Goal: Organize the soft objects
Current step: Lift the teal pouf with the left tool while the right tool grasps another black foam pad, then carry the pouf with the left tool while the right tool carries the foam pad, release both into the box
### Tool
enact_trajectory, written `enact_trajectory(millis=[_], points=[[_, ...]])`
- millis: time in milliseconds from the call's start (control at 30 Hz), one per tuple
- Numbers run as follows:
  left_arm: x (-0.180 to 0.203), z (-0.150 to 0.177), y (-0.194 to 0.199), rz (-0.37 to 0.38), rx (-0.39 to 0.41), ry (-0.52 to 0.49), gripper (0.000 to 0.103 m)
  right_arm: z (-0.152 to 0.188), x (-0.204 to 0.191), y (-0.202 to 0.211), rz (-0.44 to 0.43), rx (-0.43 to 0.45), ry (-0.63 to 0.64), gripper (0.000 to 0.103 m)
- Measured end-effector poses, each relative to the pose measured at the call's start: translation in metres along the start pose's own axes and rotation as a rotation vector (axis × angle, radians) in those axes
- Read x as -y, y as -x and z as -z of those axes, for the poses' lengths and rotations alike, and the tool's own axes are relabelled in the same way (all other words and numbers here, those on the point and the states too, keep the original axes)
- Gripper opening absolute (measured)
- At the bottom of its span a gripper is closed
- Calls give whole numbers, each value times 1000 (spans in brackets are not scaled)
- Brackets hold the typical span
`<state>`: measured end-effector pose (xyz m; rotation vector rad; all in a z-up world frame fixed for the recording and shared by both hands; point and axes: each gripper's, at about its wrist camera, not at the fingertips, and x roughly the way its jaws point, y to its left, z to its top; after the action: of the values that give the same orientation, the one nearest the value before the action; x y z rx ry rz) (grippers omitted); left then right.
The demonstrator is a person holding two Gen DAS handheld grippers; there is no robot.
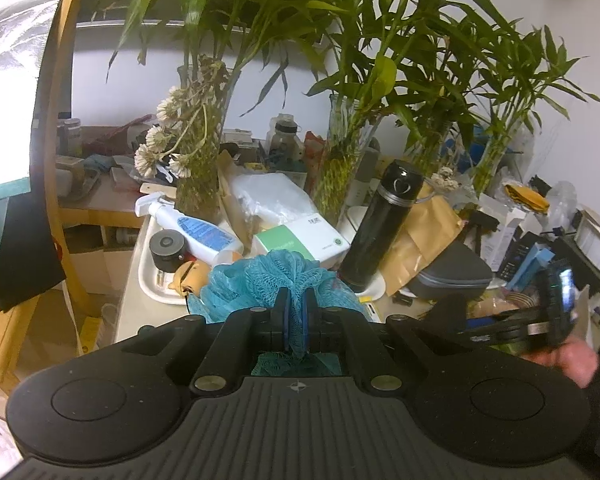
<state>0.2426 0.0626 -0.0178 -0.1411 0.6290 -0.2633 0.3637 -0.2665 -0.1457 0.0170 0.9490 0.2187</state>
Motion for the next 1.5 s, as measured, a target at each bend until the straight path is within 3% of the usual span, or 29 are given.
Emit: enact_trajectory(millis=[367,567,800,1067,1500], points=[[26,-7,37,7,68,-75,6,9,-7,108,-68,114,38,67],[47,-9,71,34,100,-139,6,15,-23,169,-143,155,82,67],[69,3,107,67,101,-209,6,33,-43,214,-257,155,105,67],[82,26,125,63,34,-258,6,64,-66,232,-316,131,150,67],[102,46,129,31,-75,-306,6,103,-83,230,-365,67,184,68]])
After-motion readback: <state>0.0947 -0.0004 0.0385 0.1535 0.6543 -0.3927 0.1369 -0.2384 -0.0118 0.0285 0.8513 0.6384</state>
